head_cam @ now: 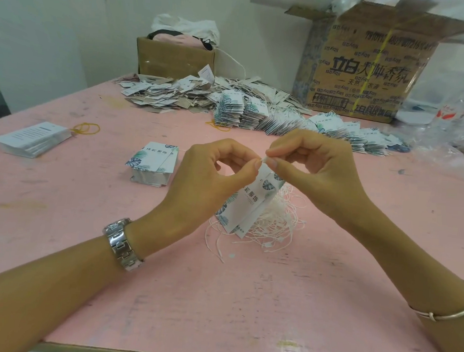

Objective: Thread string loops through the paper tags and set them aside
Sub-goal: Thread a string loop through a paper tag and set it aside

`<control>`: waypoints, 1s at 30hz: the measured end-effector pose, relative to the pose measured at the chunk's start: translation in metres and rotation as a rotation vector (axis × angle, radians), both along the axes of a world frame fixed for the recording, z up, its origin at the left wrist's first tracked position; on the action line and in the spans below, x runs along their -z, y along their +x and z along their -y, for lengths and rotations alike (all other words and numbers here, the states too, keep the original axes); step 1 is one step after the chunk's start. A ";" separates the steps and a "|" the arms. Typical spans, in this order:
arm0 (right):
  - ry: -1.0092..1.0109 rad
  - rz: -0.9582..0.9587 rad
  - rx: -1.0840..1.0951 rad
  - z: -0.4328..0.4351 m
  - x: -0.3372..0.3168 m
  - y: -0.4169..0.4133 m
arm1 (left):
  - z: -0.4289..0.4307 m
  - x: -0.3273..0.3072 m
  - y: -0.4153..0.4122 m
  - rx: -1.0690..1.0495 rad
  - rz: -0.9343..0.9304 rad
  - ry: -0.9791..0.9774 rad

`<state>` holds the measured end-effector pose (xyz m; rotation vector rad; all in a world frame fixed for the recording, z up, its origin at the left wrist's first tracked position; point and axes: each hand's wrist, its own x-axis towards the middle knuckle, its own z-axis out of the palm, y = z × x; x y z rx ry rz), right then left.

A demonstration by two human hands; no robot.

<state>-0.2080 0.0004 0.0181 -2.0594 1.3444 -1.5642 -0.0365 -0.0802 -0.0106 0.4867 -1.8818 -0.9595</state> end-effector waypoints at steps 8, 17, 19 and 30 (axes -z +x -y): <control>0.004 0.067 0.000 0.001 0.004 0.004 | -0.001 0.000 0.000 -0.027 0.023 -0.026; -0.008 0.072 0.016 0.001 0.004 0.006 | -0.004 -0.002 -0.001 -0.008 0.020 -0.068; 0.047 0.175 -0.027 0.001 0.002 0.007 | -0.005 -0.003 -0.001 0.005 0.019 -0.114; 0.153 0.335 -0.094 0.002 0.003 0.007 | -0.004 -0.002 0.002 0.016 0.054 -0.239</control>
